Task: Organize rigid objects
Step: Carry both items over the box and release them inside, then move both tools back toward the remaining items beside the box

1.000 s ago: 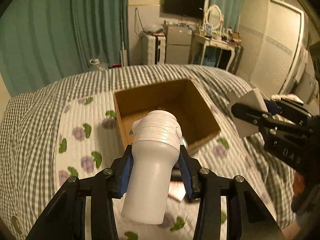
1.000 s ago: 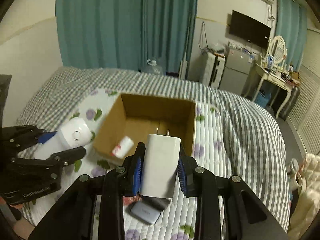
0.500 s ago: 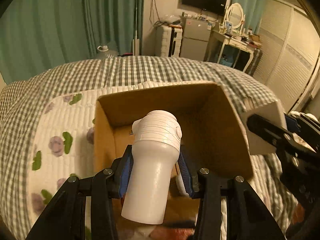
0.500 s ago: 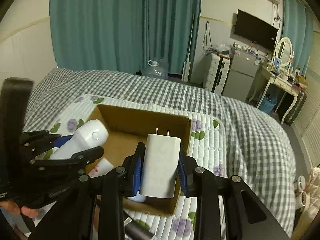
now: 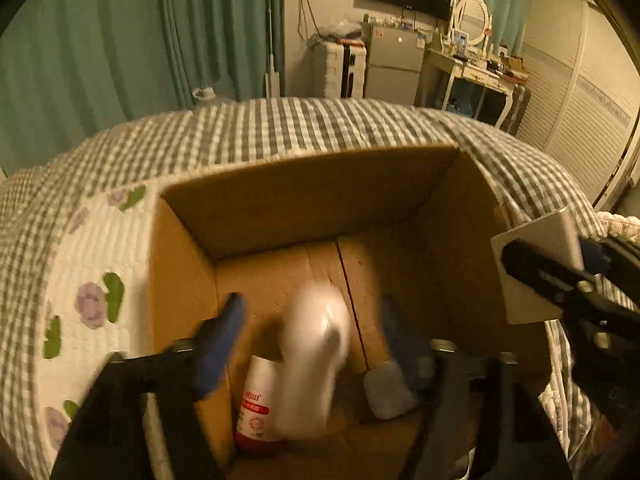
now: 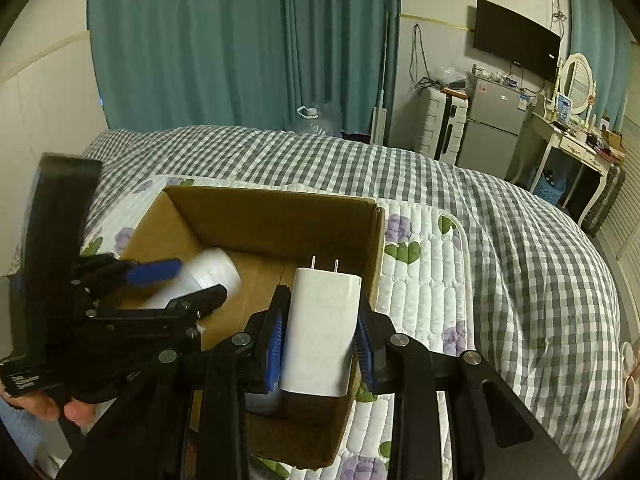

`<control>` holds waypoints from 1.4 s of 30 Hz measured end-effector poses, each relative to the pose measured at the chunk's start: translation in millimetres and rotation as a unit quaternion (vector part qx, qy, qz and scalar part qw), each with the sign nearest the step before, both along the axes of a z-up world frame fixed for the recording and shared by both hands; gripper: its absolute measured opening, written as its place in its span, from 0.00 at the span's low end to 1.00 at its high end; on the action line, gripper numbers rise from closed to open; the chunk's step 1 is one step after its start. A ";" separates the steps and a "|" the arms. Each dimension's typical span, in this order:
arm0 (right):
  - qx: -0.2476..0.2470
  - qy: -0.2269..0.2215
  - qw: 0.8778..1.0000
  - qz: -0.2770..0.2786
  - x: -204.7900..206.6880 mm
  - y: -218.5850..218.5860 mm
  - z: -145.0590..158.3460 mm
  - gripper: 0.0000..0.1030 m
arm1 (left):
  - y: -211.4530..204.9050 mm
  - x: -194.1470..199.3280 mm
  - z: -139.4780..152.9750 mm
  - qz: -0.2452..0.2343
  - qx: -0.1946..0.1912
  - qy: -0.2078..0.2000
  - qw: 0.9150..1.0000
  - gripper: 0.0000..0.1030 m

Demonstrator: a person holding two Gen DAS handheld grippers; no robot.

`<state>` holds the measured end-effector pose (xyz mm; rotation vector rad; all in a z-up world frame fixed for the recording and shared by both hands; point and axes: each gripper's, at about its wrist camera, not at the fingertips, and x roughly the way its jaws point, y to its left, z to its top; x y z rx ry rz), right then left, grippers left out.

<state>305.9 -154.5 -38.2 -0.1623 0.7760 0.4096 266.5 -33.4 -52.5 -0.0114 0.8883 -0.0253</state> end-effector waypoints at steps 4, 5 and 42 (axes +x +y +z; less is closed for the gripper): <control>-0.008 -0.001 1.000 -0.002 -1.3 0.7 2.1 0.29 | 7.8 -7.1 14.6 0.007 0.001 -0.005 1.000 0.82; -0.009 -0.001 1.000 -0.003 -1.3 1.3 2.5 0.29 | 12.0 -10.8 18.5 0.010 0.000 -0.008 1.000 0.82; -0.025 -0.022 0.996 -0.087 -148.5 -6.9 137.4 0.93 | 57.9 -195.2 153.5 0.035 -0.008 -0.092 0.995 1.00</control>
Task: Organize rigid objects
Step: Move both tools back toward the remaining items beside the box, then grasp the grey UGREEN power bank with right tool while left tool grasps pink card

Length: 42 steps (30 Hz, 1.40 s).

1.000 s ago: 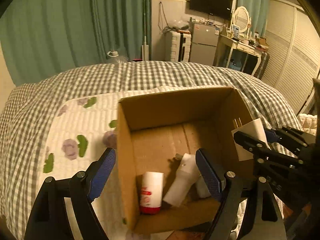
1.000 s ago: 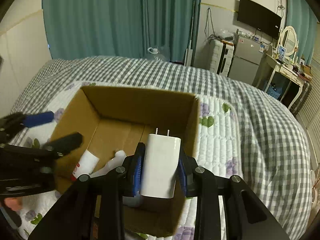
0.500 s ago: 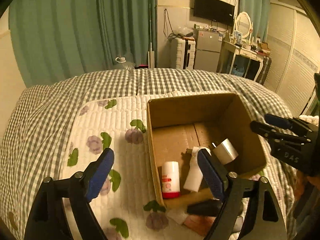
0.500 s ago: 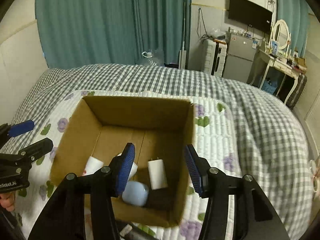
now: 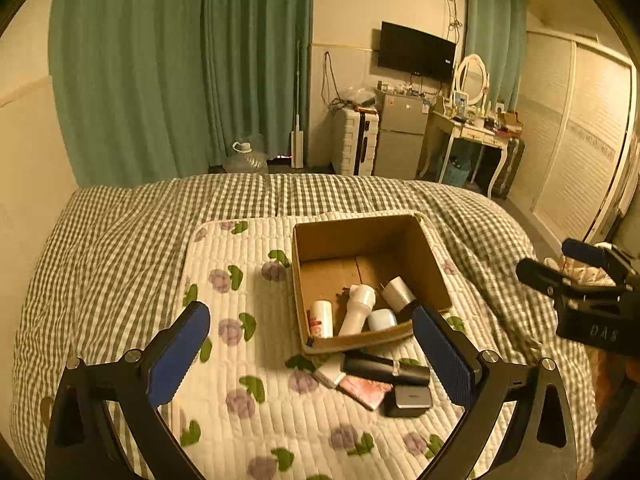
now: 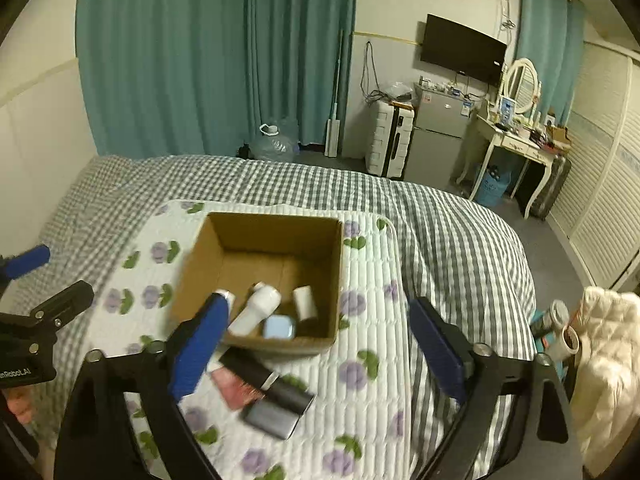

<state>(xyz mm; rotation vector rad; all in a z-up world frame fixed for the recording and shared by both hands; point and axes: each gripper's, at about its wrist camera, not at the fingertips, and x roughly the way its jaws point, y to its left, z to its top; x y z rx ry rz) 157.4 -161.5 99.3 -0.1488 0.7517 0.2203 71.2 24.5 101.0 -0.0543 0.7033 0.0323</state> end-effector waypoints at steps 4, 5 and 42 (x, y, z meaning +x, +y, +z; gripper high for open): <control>-0.007 -0.017 1.000 -0.004 -36.0 0.0 3.0 0.99 | -1.7 -21.3 -8.5 -0.002 0.006 0.001 1.000 1.00; -0.008 -0.019 1.000 -0.008 -41.8 -0.2 -0.6 1.00 | -2.7 -25.0 -14.1 -0.007 0.008 0.002 1.000 1.00; 0.044 0.160 0.986 -0.023 -11.7 8.0 -237.6 0.71 | -6.9 -5.3 -197.8 -0.001 0.016 0.115 0.993 1.00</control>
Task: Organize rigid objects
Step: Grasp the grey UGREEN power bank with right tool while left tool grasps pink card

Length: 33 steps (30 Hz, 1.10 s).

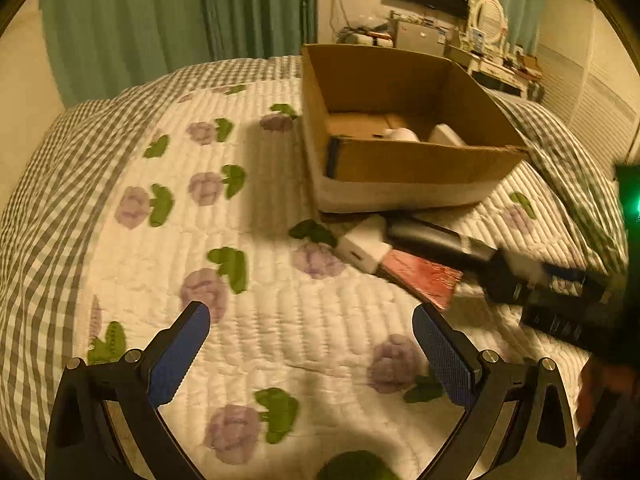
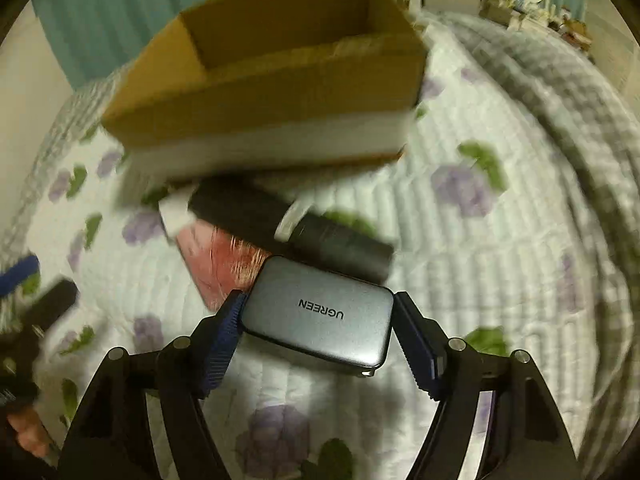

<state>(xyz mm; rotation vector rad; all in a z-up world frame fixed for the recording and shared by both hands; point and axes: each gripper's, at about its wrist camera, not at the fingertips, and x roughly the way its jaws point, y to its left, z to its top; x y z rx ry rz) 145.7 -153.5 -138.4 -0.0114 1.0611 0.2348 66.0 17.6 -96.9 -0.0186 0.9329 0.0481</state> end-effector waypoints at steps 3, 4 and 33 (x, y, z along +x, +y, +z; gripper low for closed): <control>-0.027 -0.048 0.998 -0.008 3.3 -12.2 27.0 0.71 | -20.8 7.1 -3.7 -0.018 0.009 0.012 1.000 1.00; -0.028 -0.054 0.998 -0.010 6.1 -16.9 32.1 0.71 | -27.3 10.1 -5.3 -0.025 0.007 0.015 1.000 1.00; -0.004 -0.013 0.998 -0.064 32.2 -59.9 12.3 0.70 | -90.9 88.4 -60.7 -0.085 0.003 0.133 0.987 0.78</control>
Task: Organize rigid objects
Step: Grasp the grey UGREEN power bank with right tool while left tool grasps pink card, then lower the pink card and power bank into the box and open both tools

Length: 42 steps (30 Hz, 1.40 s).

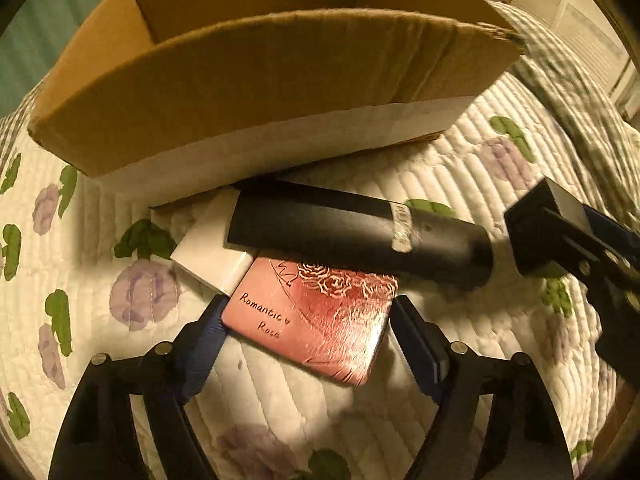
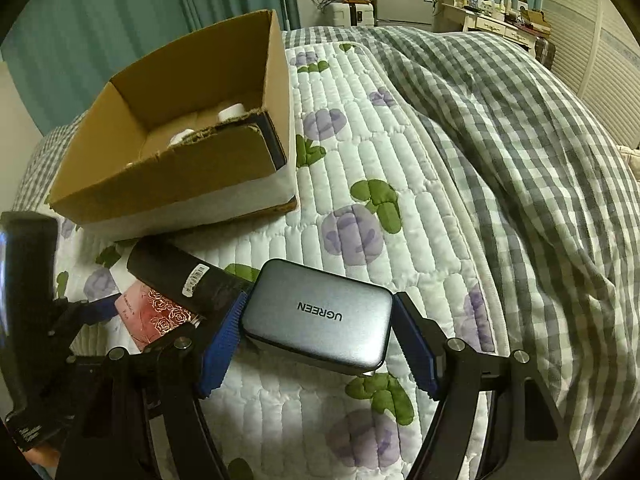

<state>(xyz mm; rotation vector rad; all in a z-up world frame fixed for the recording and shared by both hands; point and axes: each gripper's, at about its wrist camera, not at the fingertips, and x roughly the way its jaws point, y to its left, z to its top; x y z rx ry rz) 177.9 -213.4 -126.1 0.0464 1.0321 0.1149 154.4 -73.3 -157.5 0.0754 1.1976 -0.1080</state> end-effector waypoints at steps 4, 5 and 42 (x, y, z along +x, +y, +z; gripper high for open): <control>0.002 -0.001 1.000 0.000 -0.8 -1.3 2.4 0.70 | -10.2 -15.7 7.6 -0.020 0.006 -0.011 1.000 0.76; 0.003 -0.001 1.000 -0.001 -2.1 -1.6 3.3 0.70 | -11.3 -18.4 9.9 -0.022 0.005 -0.013 1.000 0.75; -0.002 -0.117 0.988 0.098 12.9 36.0 134.9 0.70 | 35.2 -31.4 171.0 0.019 -0.030 -0.191 0.981 0.75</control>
